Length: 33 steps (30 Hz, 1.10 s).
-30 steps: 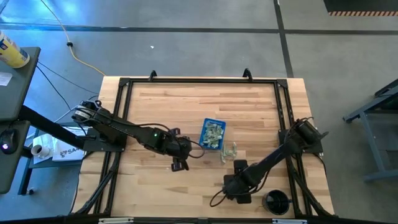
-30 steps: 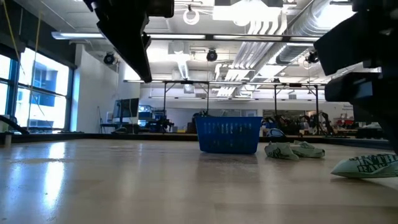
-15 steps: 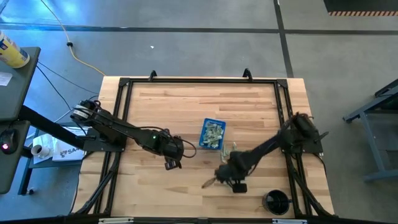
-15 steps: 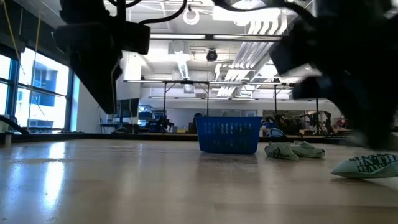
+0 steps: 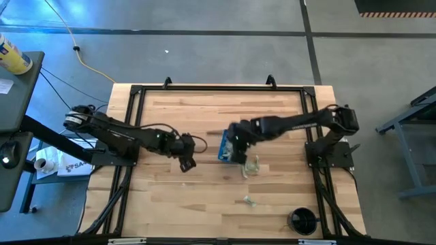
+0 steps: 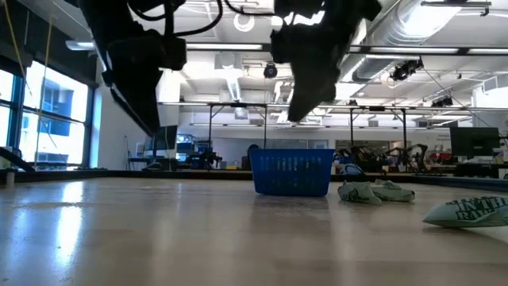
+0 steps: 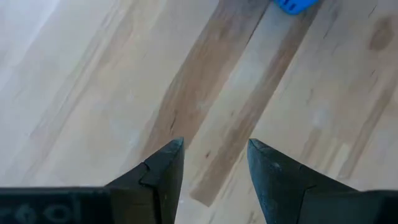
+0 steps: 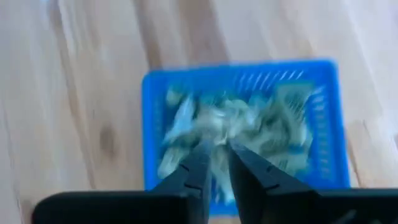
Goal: Pick and place Stevia / Truvia into bins
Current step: Put the stevia packet into the blue basket
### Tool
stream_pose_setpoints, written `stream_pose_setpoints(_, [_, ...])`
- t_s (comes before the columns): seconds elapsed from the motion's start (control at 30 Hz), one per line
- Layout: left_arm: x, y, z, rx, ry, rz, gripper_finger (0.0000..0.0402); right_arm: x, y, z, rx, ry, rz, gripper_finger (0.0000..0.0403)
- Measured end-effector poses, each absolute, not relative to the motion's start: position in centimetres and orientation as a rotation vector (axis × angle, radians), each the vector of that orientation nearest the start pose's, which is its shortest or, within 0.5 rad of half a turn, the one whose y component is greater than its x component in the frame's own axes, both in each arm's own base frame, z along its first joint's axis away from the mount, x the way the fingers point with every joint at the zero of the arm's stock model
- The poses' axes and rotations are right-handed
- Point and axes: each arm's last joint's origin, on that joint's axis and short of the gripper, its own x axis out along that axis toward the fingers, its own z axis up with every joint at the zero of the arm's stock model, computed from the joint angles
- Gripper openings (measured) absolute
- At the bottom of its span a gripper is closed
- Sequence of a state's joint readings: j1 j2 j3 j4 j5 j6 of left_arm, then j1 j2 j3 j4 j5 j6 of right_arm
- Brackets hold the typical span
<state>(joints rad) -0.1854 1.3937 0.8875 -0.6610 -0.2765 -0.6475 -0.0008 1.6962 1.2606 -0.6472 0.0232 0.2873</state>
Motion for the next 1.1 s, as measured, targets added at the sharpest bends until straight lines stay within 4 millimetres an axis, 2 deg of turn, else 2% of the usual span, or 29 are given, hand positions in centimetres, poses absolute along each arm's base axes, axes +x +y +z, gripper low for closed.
stream_pose_setpoints(0.13, [25.9,-3.3,21.0,-0.293,1.041,0.318,0.0211,34.7,-2.3,22.9,0.337,1.062,-0.232,0.009])
stream_pose_setpoints(0.3, [27.1,-3.6,21.7,-0.236,0.943,0.146,0.0211,32.5,-2.6,23.6,0.335,1.192,-0.28,0.016])
stream_pose_setpoints(0.37, [27.9,-3.9,21.9,-0.176,0.875,0.043,0.0211,31.4,-1.4,24.2,0.268,1.245,-0.278,0.0185])
stream_pose_setpoints(0.5, [30.0,-4.5,21.6,-0.043,0.74,-0.145,0.0211,28.7,2.8,26.0,0.116,1.301,-0.287,0.0219])
stream_pose_setpoints(0.67, [33.2,-5.3,20.0,0.033,0.606,-0.312,0.0211,24.2,6.7,28.1,0.12,1.31,-0.501,0.0237])
stream_pose_setpoints(0.8, [36.3,-6.9,18.9,0.05,0.59,-0.407,0.0211,20.8,8.6,29.3,0.212,1.248,-0.703,0.0238])
stream_pose_setpoints(0.9, [38.7,-9.0,18.6,0.125,0.576,-0.466,0.0211,19.1,9.3,29.8,0.262,1.201,-0.822,0.0239])
stream_pose_setpoints(1.1, [43.3,-12.7,18.9,0.216,0.547,-0.541,0.0211,18.4,10.5,29.8,0.3,1.178,-0.836,0.0239])
